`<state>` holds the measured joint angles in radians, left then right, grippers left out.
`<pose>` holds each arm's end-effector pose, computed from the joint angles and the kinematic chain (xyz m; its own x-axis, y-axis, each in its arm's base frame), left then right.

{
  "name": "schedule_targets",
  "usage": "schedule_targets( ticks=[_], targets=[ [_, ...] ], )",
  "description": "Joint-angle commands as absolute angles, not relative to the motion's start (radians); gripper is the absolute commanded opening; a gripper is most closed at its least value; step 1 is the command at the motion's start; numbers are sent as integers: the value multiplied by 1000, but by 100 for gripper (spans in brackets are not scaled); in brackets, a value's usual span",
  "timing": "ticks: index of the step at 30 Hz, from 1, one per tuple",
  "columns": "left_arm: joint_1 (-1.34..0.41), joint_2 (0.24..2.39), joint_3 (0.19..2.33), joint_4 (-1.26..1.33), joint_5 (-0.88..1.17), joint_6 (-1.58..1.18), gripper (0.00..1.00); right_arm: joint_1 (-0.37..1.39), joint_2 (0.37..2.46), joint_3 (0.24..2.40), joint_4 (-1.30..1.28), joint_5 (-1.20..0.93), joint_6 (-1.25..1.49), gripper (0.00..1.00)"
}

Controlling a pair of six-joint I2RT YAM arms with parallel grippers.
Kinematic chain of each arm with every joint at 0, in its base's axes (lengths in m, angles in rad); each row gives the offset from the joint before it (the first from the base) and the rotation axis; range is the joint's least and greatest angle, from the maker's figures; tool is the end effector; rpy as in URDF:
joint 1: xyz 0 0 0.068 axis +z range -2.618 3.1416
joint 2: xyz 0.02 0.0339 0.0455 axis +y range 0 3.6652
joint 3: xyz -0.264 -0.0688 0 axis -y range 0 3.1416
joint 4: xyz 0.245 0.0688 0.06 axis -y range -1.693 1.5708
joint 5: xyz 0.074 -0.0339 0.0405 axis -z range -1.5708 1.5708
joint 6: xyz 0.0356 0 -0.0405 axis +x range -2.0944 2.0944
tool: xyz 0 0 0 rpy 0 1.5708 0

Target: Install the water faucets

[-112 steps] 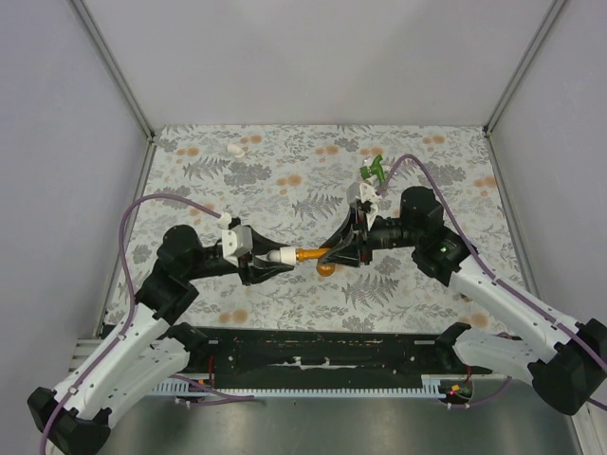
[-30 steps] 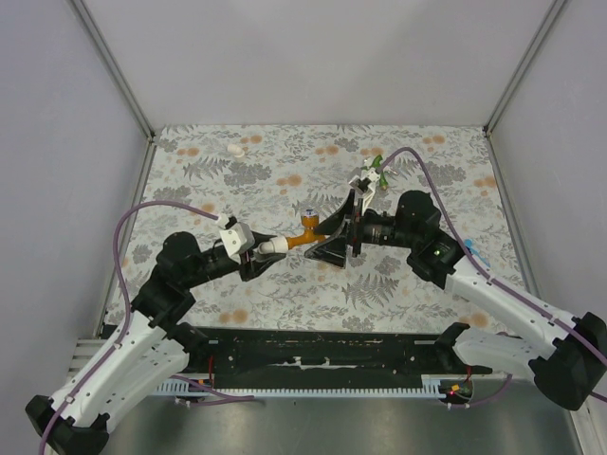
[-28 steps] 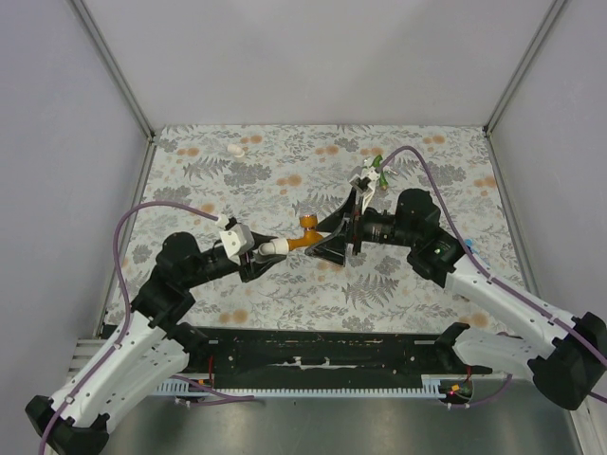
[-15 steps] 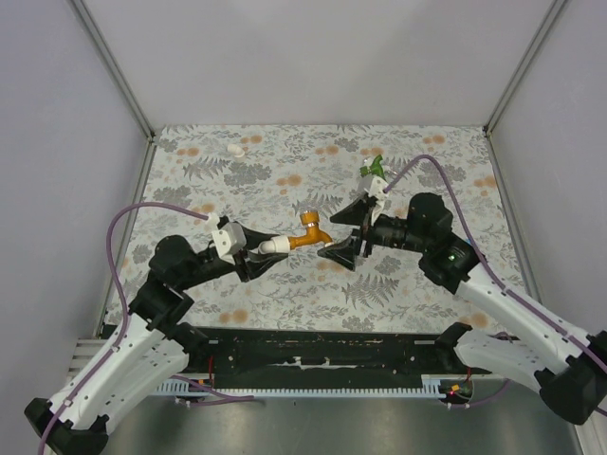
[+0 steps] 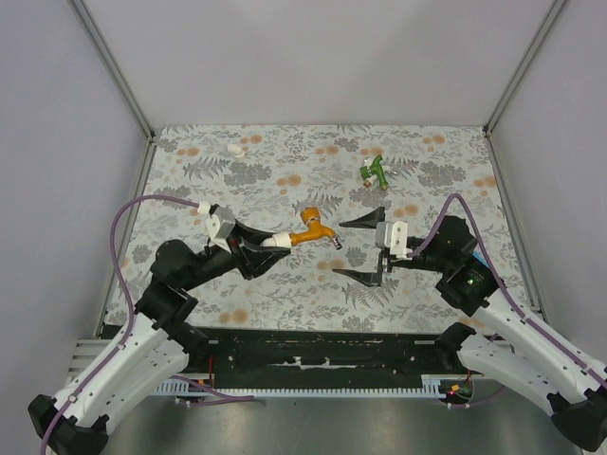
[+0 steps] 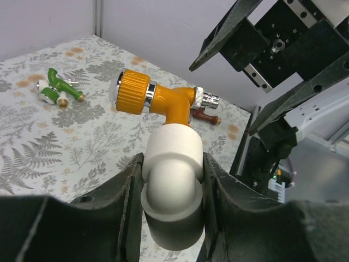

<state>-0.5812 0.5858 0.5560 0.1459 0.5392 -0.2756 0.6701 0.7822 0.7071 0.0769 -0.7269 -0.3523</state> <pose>0.1158 -0.0979 0.3242 -0.1510 -0.1802 -0.9720 0.8899 0.4034 -0.2131 0.1281 0.1317 0.3412 0.3412 -0.0586 -0.9382 -0.9240 0.1627 -0.3462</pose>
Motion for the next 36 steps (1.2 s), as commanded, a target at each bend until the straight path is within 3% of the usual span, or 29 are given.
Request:
schedule_targets(
  ticks=[1,20,28,36],
  targets=[
    [-581,539,497,317,502,-481,2,670,767,719,92,-795,-443,98],
    [-581,586,456,555,650,-848,2,670,765,670,185,-824,-453,95],
    [-583,624,495,565,727,-884,2,670,776,663,258,-828,-430,95],
    [-583,641,502,609,749,-896,2,670,865,658,426,-885,-296,86]
  ],
)
